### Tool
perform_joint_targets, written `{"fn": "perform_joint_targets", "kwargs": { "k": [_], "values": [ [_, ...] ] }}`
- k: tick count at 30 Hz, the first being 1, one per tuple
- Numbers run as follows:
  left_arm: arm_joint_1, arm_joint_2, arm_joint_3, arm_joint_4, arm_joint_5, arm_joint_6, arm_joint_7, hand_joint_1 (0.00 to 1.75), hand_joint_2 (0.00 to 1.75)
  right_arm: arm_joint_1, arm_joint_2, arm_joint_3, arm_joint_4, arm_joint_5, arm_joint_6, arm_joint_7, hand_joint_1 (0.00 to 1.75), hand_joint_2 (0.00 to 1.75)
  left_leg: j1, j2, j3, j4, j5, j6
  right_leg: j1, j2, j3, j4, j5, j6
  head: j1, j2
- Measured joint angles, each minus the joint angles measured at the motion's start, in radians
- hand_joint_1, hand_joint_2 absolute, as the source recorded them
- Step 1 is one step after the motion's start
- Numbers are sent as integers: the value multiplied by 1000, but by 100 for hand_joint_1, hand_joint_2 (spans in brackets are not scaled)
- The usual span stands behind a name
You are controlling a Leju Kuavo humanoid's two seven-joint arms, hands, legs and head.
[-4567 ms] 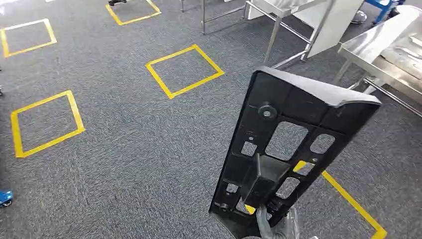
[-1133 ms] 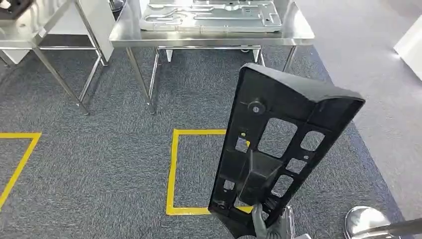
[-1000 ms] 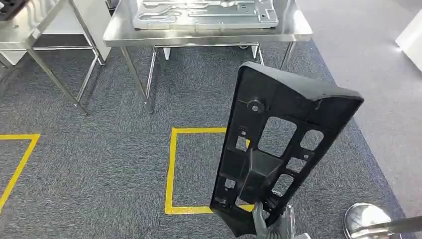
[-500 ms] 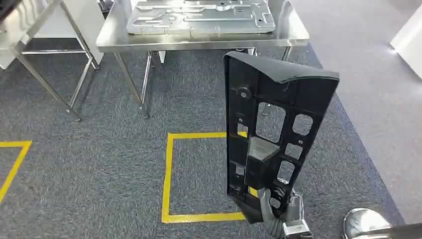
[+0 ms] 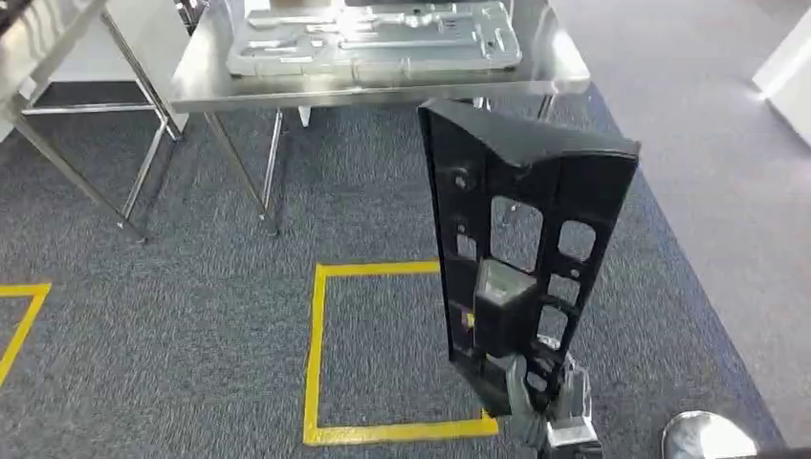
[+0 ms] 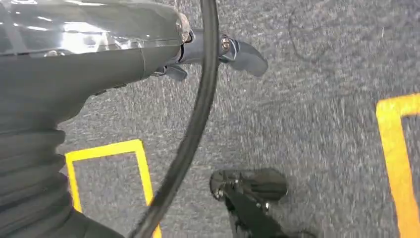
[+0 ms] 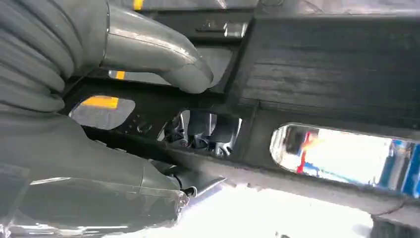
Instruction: Take the parts from the cabinet and place them on the table.
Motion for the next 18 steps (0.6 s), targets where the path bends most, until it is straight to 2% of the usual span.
{"fn": "perform_joint_targets", "kwargs": {
  "k": [1, 2, 3, 4, 5, 6, 7, 8, 10, 11, 12, 13, 14, 15, 16, 17, 18],
  "values": [
    [-3, 0, 0, 0, -5, -5, 1, 0, 175, -15, 0, -7, 1, 8, -18, 11, 175, 175, 1, -2, -10, 38, -3, -1, 1, -1, 10, -3, -4, -6, 2, 0],
    [-7, 0, 0, 0, -11, -7, 4, 0, 175, -37, 0, -18, 5, 16, -36, 23, 175, 175, 1, -2, -48, 105, -14, -1, 2, -1, 16, -4, -8, -11, 0, 0],
    [-8, 1, 0, 0, -17, -7, 7, 0, 175, -59, 0, -32, 11, 32, -53, 37, 175, 175, 0, -2, -102, 189, -38, 0, 4, 0, 20, -4, -13, -17, 1, 0],
    [-7, 2, 0, 0, -23, -8, 9, 0, 175, -80, 0, -49, 21, 53, -71, 52, 175, 175, -2, -2, -154, 263, -73, 0, 7, 0, 25, -4, -19, -18, 1, 0],
    [-6, 3, 0, 0, -28, -10, 10, 0, 175, -101, -2, -65, 34, 75, -85, 69, 175, 175, -3, -2, -193, 309, -100, 1, 10, 3, 32, -4, -25, -21, 0, 0],
    [-4, 3, 0, 0, -33, -12, 10, 0, 175, -122, -4, -84, 51, 106, -100, 88, 175, 175, -3, -2, -215, 320, -101, 5, 13, 5, 40, -4, -31, -22, 1, 0],
    [-4, 3, 0, 0, -40, -14, 10, 0, 175, -148, -8, -103, 68, 144, -115, 108, 175, 175, -6, -2, -218, 286, -71, 11, 17, 8, 52, -4, -38, -22, 1, 0],
    [-5, 3, 0, 0, -45, -16, 11, 0, 175, -175, -13, -121, 84, 193, -130, 131, 175, 175, -11, -3, -205, 220, -17, 21, 21, 9, 63, -4, -45, -23, 1, 0],
    [-6, 6, 0, 0, -55, -16, 13, 0, 175, -230, -21, -142, 115, 284, -149, 168, 175, 175, -24, -3, -162, 65, 110, 52, 23, 10, 77, -6, -58, -23, 1, 0],
    [-7, 9, 0, 0, -59, -17, 15, 0, 175, -251, -24, -149, 133, 316, -153, 178, 175, 175, -30, -4, -167, 67, 77, 56, 29, 13, 86, -4, -63, -16, 2, 0],
    [-10, 10, 0, 0, -59, -18, 15, 0, 175, -266, -27, -155, 142, 325, -155, 183, 175, 175, -35, -11, -162, 60, 47, 58, 24, 15, 85, -7, -69, -6, 1, 0],
    [-10, 10, 0, 0, -59, -18, 16, 0, 175, -272, -29, -158, 150, 331, -155, 190, 175, 175, -37, -11, -153, 50, 68, 64, 22, 13, 95, -10, -68, -1, 1, 0],
    [-7, 12, 0, 0, -59, -18, 17, 0, 175, -277, -32, -163, 159, 336, -155, 194, 175, 175, -36, -13, -143, 34, 88, 71, 24, 12, 95, 12, -51, 6, 2, 0],
    [-7, 11, 0, 0, -60, -18, 17, 0, 175, -284, -34, -166, 163, 338, -155, 195, 175, 175, -30, -13, -120, 25, 95, 75, 24, 12, 99, 17, -58, 12, 1, 0],
    [-9, 11, 0, 0, -60, -18, 16, 0, 175, -289, -36, -169, 168, 340, -156, 196, 175, 175, -28, -11, -111, 17, 97, 75, 20, 9, 98, 34, -70, 16, 2, 0],
    [-11, 11, 0, 0, -60, -18, 16, 0, 175, -298, -38, -172, 171, 341, -156, 196, 175, 175, -27, -11, -106, 15, 96, 78, 19, 7, 75, 74, -90, 20, 1, 0],
    [-12, 11, 0, 0, -60, -18, 16, 0, 175, -304, -40, -175, 174, 341, -157, 196, 175, 175, -26, -11, -105, 15, 94, 80, 16, 7, 36, 133, -117, 27, 1, 0]
  ]
}}
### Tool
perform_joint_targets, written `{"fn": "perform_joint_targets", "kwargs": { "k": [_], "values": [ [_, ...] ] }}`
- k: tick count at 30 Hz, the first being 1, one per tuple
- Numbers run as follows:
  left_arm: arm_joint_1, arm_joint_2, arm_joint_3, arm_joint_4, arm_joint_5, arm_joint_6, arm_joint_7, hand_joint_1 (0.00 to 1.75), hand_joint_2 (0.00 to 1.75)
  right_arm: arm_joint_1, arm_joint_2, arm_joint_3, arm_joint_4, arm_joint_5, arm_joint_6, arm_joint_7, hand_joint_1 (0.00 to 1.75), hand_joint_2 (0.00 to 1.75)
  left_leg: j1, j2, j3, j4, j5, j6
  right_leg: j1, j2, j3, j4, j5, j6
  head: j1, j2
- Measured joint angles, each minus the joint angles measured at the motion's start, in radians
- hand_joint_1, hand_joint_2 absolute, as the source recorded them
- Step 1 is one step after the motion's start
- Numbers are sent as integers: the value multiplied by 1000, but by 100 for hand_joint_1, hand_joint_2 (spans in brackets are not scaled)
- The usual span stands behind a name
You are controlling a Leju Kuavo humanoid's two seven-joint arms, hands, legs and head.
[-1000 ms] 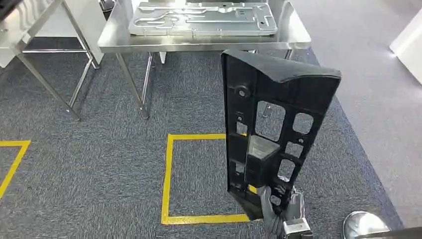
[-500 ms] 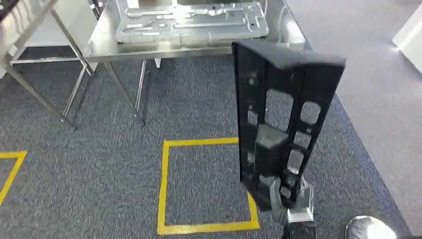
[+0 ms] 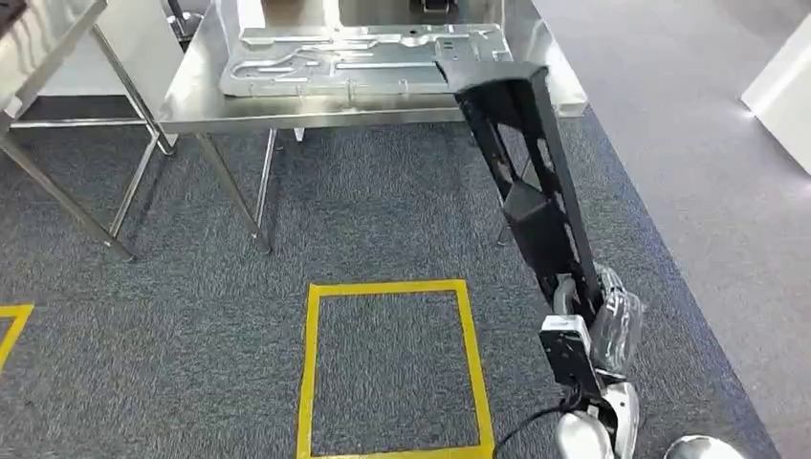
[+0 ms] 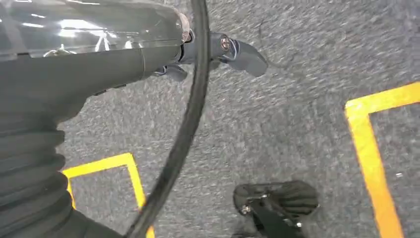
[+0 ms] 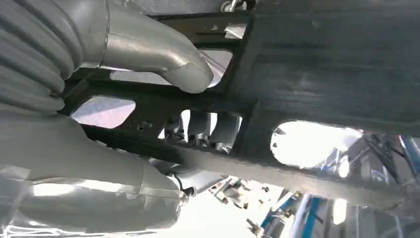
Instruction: Take the parts from the cabinet and place them on the table.
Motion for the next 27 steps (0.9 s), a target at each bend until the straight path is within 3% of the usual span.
{"fn": "perform_joint_targets", "kwargs": {
  "k": [2, 3, 4, 5, 7, 8, 9, 10, 11, 13, 14, 17, 18, 19, 20, 22, 23, 24, 27],
  "values": [
    [0, 0, 0, 0, -1, -1, 0, 0, 175, 0, -2, -3, 8, 13, -1, 7, 175, 175, 1, 0, 5, 1, -10, -1, -9, -1, -89, 118, -57, 11, 0, 0],
    [1, 0, 0, 0, -8, -4, 0, 0, 175, -3, -3, -4, 13, 63, -5, 33, 175, 175, 3, -2, 10, 1, -16, -3, -14, -1, -113, 132, -55, 15, 0, 0],
    [3, 0, -1, 0, -16, -6, 2, 0, 175, -17, -9, -5, 25, 150, -9, 71, 175, 175, 5, -2, 19, 1, -23, -7, -17, -2, -117, 107, -27, 22, 0, 0],
    [4, 0, -3, 0, -25, -8, 4, 0, 175, -44, -18, -5, 49, 268, -9, 118, 175, 175, 7, -2, 30, 2, -32, -13, -21, -5, -106, 47, 23, 25, 0, 0],
    [-6, -1, -4, 0, -37, -11, 10, 0, 175, -94, -43, -8, 95, 410, 7, 174, 175, 175, 11, 0, 52, 2, -50, -24, -28, -12, -56, -114, 148, 29, 0, 0],
    [-8, 0, -5, 0, -44, -13, 13, 0, 175, -118, -56, -8, 126, 454, 21, 196, 175, 175, 11, 0, 60, 3, -57, -31, -23, -13, -59, -122, 135, 28, 0, 0],
    [-15, 0, -5, 0, -48, -14, 17, 0, 175, -143, -66, -8, 150, 491, 32, 208, 175, 175, 11, 0, 55, 1, -60, -37, -16, -16, -60, -126, 104, 13, 0, 0],
    [-19, 0, -7, 0, -53, -17, 21, 0, 175, -160, -76, -8, 176, 527, 47, 222, 175, 175, 10, 0, 54, -3, -67, -46, -14, -14, -56, -131, 133, 3, 0, 0],
    [-19, -1, -9, 0, -56, -18, 22, 0, 175, -173, -82, -7, 192, 545, 56, 229, 175, 175, 9, -1, 62, 13, -59, -51, -18, -13, -53, -132, 130, -5, 0, 0],
    [-23, 0, -14, 0, -66, -20, 28, 0, 175, -210, -94, -3, 235, 594, 87, 254, 175, 175, 14, 1, 64, 24, -76, -61, -19, -14, -33, -136, 126, -20, 0, 0],
    [-28, 0, -16, 0, -68, -21, 27, 0, 175, -232, -100, 0, 250, 605, 95, 259, 175, 175, 14, 0, 44, 67, -83, -63, -19, -13, -29, -136, 121, -28, 0, 0],
    [-37, 3, -25, 0, -74, -24, 29, 0, 175, -279, -105, 20, 303, 632, 129, 273, 175, 175, 15, 0, -93, 274, -162, -72, -15, -11, -16, -136, 104, -36, 0, 0],
    [-36, 3, -27, 0, -78, -26, 29, 0, 175, -285, -107, 31, 322, 645, 149, 273, 175, 175, 15, 0, -126, 308, -167, -71, -14, -10, -7, -136, 97, -37, 0, 0],
    [-35, 3, -28, 0, -83, -29, 30, 0, 175, -295, -110, 43, 341, 665, 177, 271, 175, 175, 15, 0, -136, 295, -146, -72, -12, -9, 4, -136, 88, -37, 0, 0],
    [-35, 5, -29, 0, -87, -33, 31, 0, 175, -313, -113, 65, 368, 694, 210, 272, 175, 175, 14, 0, -128, 242, -100, -68, -11, -7, 17, -136, 80, -36, 0, 0],
    [-40, 11, -31, 0, -94, -43, 34, 0, 175, -354, -118, 120, 425, 744, 259, 277, 175, 175, 12, 1, -83, 79, 20, -51, -9, -5, 41, -136, 62, -33, 0, 0],
    [-42, 17, -34, 0, -98, -45, 37, 0, 175, -378, -118, 151, 461, 764, 281, 285, 175, 175, 7, 1, -75, 45, 42, -42, -10, -4, 46, -139, 56, -31, 0, 0],
    [-48, 17, -37, 0, -100, -48, 39, 0, 175, -401, -119, 174, 492, 777, 292, 290, 175, 175, -1, 3, -85, 37, 5, -43, -8, -1, 48, -139, 55, -26, 0, 0],
    [-56, 27, -47, 0, -104, -57, 43, 0, 175, -464, -119, 241, 576, 798, 298, 299, 175, 175, -1, -2, -60, 21, 29, -24, -8, -3, 60, -135, 58, -5, 0, 0]
  ]
}}
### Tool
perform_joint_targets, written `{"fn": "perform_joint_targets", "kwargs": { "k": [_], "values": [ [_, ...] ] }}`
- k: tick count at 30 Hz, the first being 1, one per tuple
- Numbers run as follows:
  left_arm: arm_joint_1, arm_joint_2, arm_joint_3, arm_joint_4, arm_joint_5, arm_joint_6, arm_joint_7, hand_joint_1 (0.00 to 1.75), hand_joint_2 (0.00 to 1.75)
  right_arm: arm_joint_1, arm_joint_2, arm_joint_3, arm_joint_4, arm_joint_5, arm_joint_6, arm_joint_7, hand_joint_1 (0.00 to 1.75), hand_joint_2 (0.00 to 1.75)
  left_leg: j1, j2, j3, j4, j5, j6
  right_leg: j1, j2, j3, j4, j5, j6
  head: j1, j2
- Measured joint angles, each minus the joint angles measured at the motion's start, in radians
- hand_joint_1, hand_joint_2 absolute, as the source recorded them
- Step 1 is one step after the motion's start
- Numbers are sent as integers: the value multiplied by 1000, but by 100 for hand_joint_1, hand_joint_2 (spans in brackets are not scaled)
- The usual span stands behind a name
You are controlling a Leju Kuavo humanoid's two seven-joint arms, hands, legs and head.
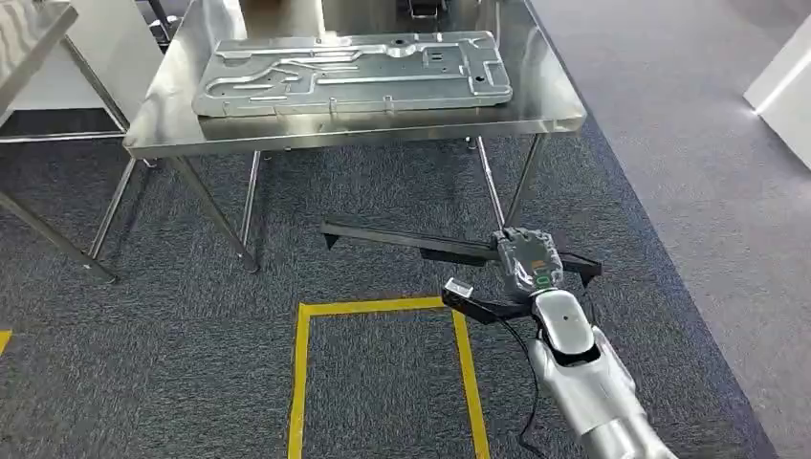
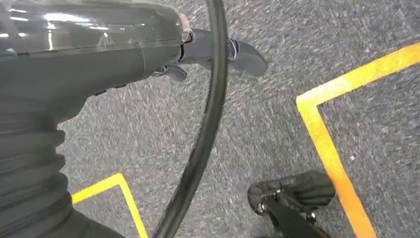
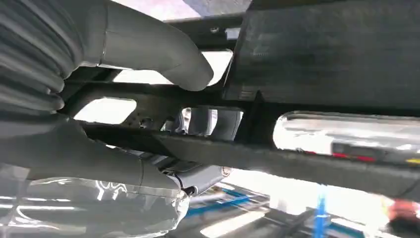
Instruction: Take the parts from the cabinet and place them on the table.
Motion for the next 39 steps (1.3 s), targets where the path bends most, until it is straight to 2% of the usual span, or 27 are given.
{"fn": "perform_joint_targets", "kwargs": {
  "k": [2, 5, 6, 7, 9, 11, 12, 13, 14, 16, 17, 18, 20, 22, 23, 25, 26, 27, 28, 29, 30, 32, 34, 36, 37, 38, 39],
  "values": [
    [-7, 1, -6, 0, -1, -1, 0, 0, 175, -50, 0, 43, 43, 8, 4, 5, 175, 175, 6, 0, 25, -18, 0, 7, -5, -3, -21, 53, -2, 9, 0, 0],
    [-16, 3, -7, 0, -4, -5, 2, 0, 175, -111, 1, 94, 89, 14, 25, 8, 175, 175, 7, 0, 35, -19, -14, 15, -7, -3, -154, 241, -76, 20, 0, 0],
    [-16, 3, -8, 0, -5, -5, 4, 0, 175, -120, 1, 106, 100, 15, 34, 8, 175, 175, 7, -1, 41, -19, -21, 15, -9, -4, -189, 278, -91, 24, 0, 0],
    [-15, 3, -9, 0, -10, -6, 6, 0, 175, -129, 1, 118, 112, 18, 40, 7, 175, 175, 7, -3, 51, -19, -28, 14, -11, -4, -208, 280, -81, 26, 0, 0],
    [-14, 4, -13, 0, -13, -11, 10, 0, 175, -153, 3, 146, 137, 23, 50, 5, 175, 175, 9, -8, 76, -18, -46, 8, -14, -6, -191, 174, 11, 22, 0, 0],
    [-16, 4, -18, 0, -15, -16, 10, 0, 175, -181, 6, 167, 152, 29, 53, 1, 175, 175, 11, -10, 94, -19, -66, -4, -14, -9, -152, 16, 134, 21, 0, 0],
    [-19, 4, -21, 0, -18, -18, 11, 0, 175, -202, 11, 181, 163, 30, 59, 0, 175, 175, 9, -10, 99, -15, -73, -14, -4, -9, -151, 2, 94, 16, 0, 0],
    [-22, 5, -24, 0, -19, -20, 11, 0, 175, -217, 21, 194, 168, 33, 65, -2, 175, 175, 9, -9, 93, -20, -76, -20, -3, -9, -150, 6, 101, 2, -1, 0],
    [-22, 6, -26, 0, -20, -21, 11, 0, 175, -226, 24, 204, 172, 35, 68, -2, 175, 175, 8, -5, 97, -22, -82, -27, -3, -4, -150, 4, 110, -4, 0, 0],
    [-26, 8, -29, 0, -20, -22, 11, 0, 175, -241, 37, 219, 175, 35, 69, -2, 175, 175, 10, -5, 109, -13, -83, -37, -6, -3, -134, -1, 99, -20, 0, 0],
    [-28, 9, -30, 0, -21, -22, 11, 0, 175, -251, 45, 225, 177, 35, 69, -2, 175, 175, 14, -1, 101, 14, -84, -41, -7, -2, -123, -4, 96, -26, 0, 0],
    [-32, 10, -31, 0, -21, -22, 11, 0, 175, -266, 48, 230, 177, 34, 69, -2, 175, 175, 14, -1, 69, 72, -91, -43, -7, -2, -114, -6, 89, -31, 0, 0],
    [-35, 12, -31, 0, -21, -22, 11, 0, 175, -287, 56, 241, 178, 27, 69, -4, 175, 175, 15, -1, -25, 213, -141, -47, -4, -2, -100, -6, 74, -36, -1, 0],
    [-27, 12, -31, 0, -21, -22, 12, 0, 175, -291, 57, 251, 178, 18, 69, -5, 175, 175, 15, -1, -92, 278, -177, -48, -1, -2, -77, -6, 55, -37, 0, 0],
    [-24, 12, -32, 0, -21, -23, 14, 0, 175, -293, 57, 256, 177, 14, 71, -5, 175, 175, 15, -1, -98, 253, -157, -46, 1, -2, -63, -6, 45, -37, 0, 0],
    [-23, 12, -32, 0, -21, -22, 14, 0, 175, -303, 58, 261, 167, 6, 79, -5, 175, 175, 14, -1, -72, 127, -56, -37, 4, -2, -34, -6, 25, -36, 0, 0],
    [-22, 14, -32, 0, -20, -23, 14, 0, 175, -313, 58, 262, 159, 2, 82, -5, 175, 175, 13, -1, -52, 41, 25, -27, 5, -2, -22, -7, 13, -34, 0, 0],
    [-18, 16, -32, 0, -20, -23, 16, 0, 175, -324, 60, 263, 155, -3, 85, -5, 175, 175, 4, -2, -55, 14, 46, -23, 8, 0, -13, -3, 5, -28, 0, 0],
    [-20, 17, -32, 0, -21, -24, 18, 0, 175, -335, 61, 266, 149, -7, 88, -5, 175, 175, 2, 0, -46, 11, 15, -21, 7, 5, -16, -9, 1, -21, 0, 0],
    [-19, 17, -32, 0, -20, -24, 18, 0, 175, -338, 61, 267, 140, -11, 91, -4, 175, 175, 0, -1, -42, 8, 37, -16, 6, 5, -10, -14, -5, -13, 0, 0],
    [-18, 18, -32, 0, -19, -24, 18, 0, 175, -337, 60, 269, 130, -18, 94, -3, 175, 175, 0, 0, -37, 1, 33, -11, 7, 5, -7, 0, 5, -7, 0, 0],
    [-18, 18, -32, 0, -14, -24, 16, 0, 175, -343, 58, 270, 100, -33, 97, 2, 175, 175, 7, -1, -11, -13, 32, -3, 3, 1, -8, 19, -3, 2, 0, 0],
    [-20, 18, -32, 0, -13, -24, 14, 0, 175, -361, 54, 272, 82, -42, 98, 3, 175, 175, 7, -1, 2, -17, 22, 10, 3, -1, -75, 129, -24, 7, 0, 0],
    [-19, 18, -32, 0, -13, -24, 13, 0, 175, -364, 50, 273, 73, -42, 101, 4, 175, 175, 7, -1, 16, -17, 6, 11, 3, -2, -169, 253, -83, 15, 0, 0],
    [-18, 18, -32, 0, -13, -24, 13, 0, 175, -362, 47, 275, 69, -42, 102, 4, 175, 175, 7, -2, 25, -17, -2, 12, 2, -2, -199, 276, -96, 16, 0, 0],
    [-17, 18, -32, 0, -13, -25, 12, 0, 175, -359, 44, 276, 63, -43, 103, 4, 175, 175, 7, -4, 36, -17, -11, 11, 2, -2, -213, 262, -83, 14, 0, 0],
    [-15, 17, -32, 0, -12, -25, 12, 0, 175, -359, 41, 276, 56, -44, 103, 4, 175, 175, 7, -7, 50, -17, -21, 10, 3, -2, -209, 212, -43, 12, 0, 0]
  ]
}}
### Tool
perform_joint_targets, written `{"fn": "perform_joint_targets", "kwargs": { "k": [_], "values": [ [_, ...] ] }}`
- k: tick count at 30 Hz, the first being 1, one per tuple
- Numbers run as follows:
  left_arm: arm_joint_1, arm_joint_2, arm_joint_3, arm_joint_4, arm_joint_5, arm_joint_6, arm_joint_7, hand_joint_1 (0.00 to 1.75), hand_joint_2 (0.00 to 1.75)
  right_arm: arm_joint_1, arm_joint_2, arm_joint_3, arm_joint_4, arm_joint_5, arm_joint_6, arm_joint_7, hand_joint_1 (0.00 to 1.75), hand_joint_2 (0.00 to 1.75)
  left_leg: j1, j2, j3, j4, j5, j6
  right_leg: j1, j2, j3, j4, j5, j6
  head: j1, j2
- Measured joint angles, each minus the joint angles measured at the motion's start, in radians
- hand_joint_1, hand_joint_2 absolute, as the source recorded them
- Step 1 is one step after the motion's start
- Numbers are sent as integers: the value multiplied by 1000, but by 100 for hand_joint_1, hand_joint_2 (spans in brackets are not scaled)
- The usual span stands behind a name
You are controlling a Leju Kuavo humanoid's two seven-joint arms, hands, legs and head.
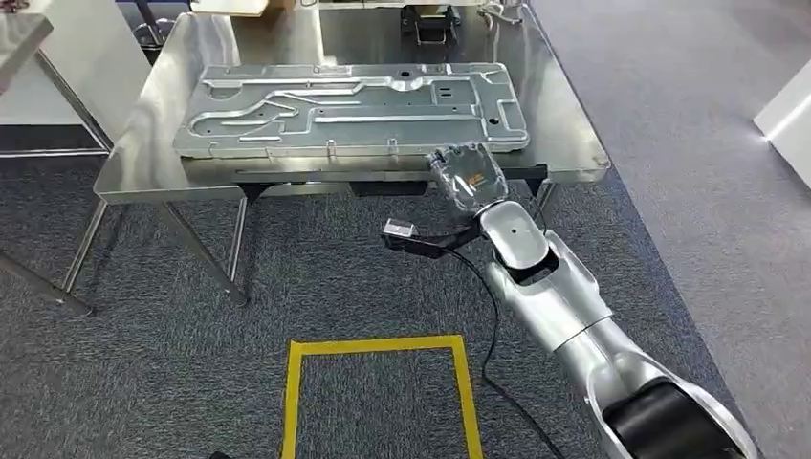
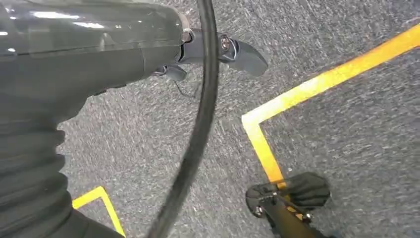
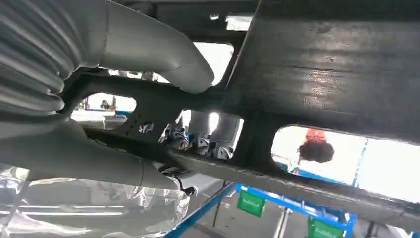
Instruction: Take the parts from the cabinet and place them on the table.
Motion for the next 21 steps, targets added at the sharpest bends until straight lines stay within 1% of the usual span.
{"fn": "perform_joint_targets", "kwargs": {
  "k": [1, 2, 3, 4, 5, 7, 8, 9, 10, 11, 12, 13, 14, 15, 16, 17, 18, 19, 20, 21],
  "values": [
    [2, 0, 0, 0, 1, 0, 0, 0, 175, -2, -6, 0, -6, -1, 0, 0, 175, 175, 0, -2, 15, 0, -11, -2, 2, 0, 19, -77, 62, -3, 0, 0],
    [2, 0, 0, 0, 2, 0, 0, 0, 175, -4, -10, 0, -12, -2, 0, 0, 175, 175, -1, -2, 28, 0, -21, -4, 5, -1, 41, -164, 138, -11, 0, 0],
    [3, -2, 0, 1, 2, 0, -1, 0, 175, -5, -15, 0, -13, -3, 1, 0, 175, 175, -3, -1, 34, 1, -30, -9, 10, -3, 43, -222, 192, -21, 0, 0],
    [2, -3, 0, 1, 3, 0, -2, 0, 175, -7, -17, 0, -14, -5, 3, 0, 175, 175, -4, -4, 34, -1, -36, -16, 16, -2, 48, -224, 160, -24, 0, 0],
    [1, -3, 0, 1, 3, 0, -1, 0, 175, -6, -17, 0, -20, -6, 4, 0, 175, 175, -4, -3, 35, -5, -42, -24, 15, -1, 50, -223, 179, -30, -1, 0],
    [0, -3, 0, 1, 3, 0, -2, 0, 175, -7, -23, 1, -29, -8, 6, 0, 175, 175, -7, -3, 44, 4, -37, -34, 14, 0, 61, -231, 169, -44, 0, 0],
    [0, -2, 0, 1, 3, 0, -2, 0, 175, -9, -22, 1, -34, -8, 7, 1, 175, 175, -5, -1, 30, 27, -39, -35, 6, -1, 77, -241, 168, -46, 0, 0],
    [-1, -5, 0, 1, 4, 0, -2, 0, 175, -12, -23, 1, -35, -8, 9, 1, 175, 175, -4, 2, 10, 74, -33, -37, 5, -1, 88, -245, 163, -53, 0, 0],
    [-2, -5, 0, 1, 5, 0, -2, 0, 175, -14, -23, 1, -35, -8, 10, 0, 175, 175, -1, 4, -27, 138, -46, -39, 4, -1, 95, -245, 157, -57, -1, 0],
    [-2, -5, 0, 1, 5, 1, -2, 0, 175, -13, -23, 1, -35, -9, 11, 0, 175, 175, 2, 4, -72, 208, -75, -43, 4, 0, 103, -245, 149, -57, 0, 0],
    [-1, -4, 0, 1, 6, 2, -2, 0, 175, -10, -23, 2, -35, -9, 16, 0, 175, 175, 5, 4, -117, 269, -114, -50, 4, 0, 113, -245, 140, -57, 0, 0],
    [1, -5, 0, 1, 9, 2, -2, 0, 175, -6, -24, 2, -34, -9, 17, 0, 175, 175, 8, 5, -147, 298, -134, -57, 3, 0, 122, -245, 132, -56, -1, 0],
    [2, -5, 0, 1, 9, 3, -2, 0, 175, -4, -24, 2, -34, -9, 18, 0, 175, 175, 11, 6, -158, 288, -127, -61, 3, 1, 131, -244, 123, -54, 0, 0],
    [2, -5, 0, 1, 9, 3, -2, 0, 175, -4, -24, 2, -34, -9, 18, 0, 175, 175, 13, 7, -150, 239, -94, -66, 2, 2, 143, -243, 114, -51, 0, 0],
    [1, -5, 0, 1, 10, 3, -2, 0, 175, -5, -24, 2, -34, -10, 18, 0, 175, 175, 15, 7, -127, 161, -37, -66, 1, 2, 157, -242, 103, -47, 0, 0],
    [1, -4, 0, 1, 11, 3, -2, 0, 175, -5, -24, 2, -34, -11, 17, 0, 175, 175, 17, 8, -99, 77, 29, -63, 0, 1, 170, -241, 92, -43, 0, 0],
    [3, -4, 0, 1, 11, 3, -2, 0, 175, -7, -25, 2, -33, -11, 17, 0, 175, 175, 17, 9, -85, 8, 85, -60, 1, 1, 176, -240, 83, -38, 0, 0],
    [1, -4, 1, 1, 11, 3, -1, 0, 175, -7, -24, 2, -32, -12, 18, 0, 175, 175, 8, 9, -86, 3, 51, -56, 3, 4, 176, -238, 78, -31, 0, 0],
    [0, -5, 1, 1, 11, 3, -2, 0, 175, -8, -25, 2, -31, -13, 17, 1, 175, 175, 6, 7, -81, 7, 59, -47, 3, 4, 173, -240, 75, -25, 0, 0],
    [2, -5, 1, 1, 11, 3, -2, 0, 175, -5, -25, 2, -30, -13, 16, 0, 175, 175, 5, 7, -83, 5, 64, -40, 2, 4, 179, -239, 74, -18, 0, 0]
  ]
}}
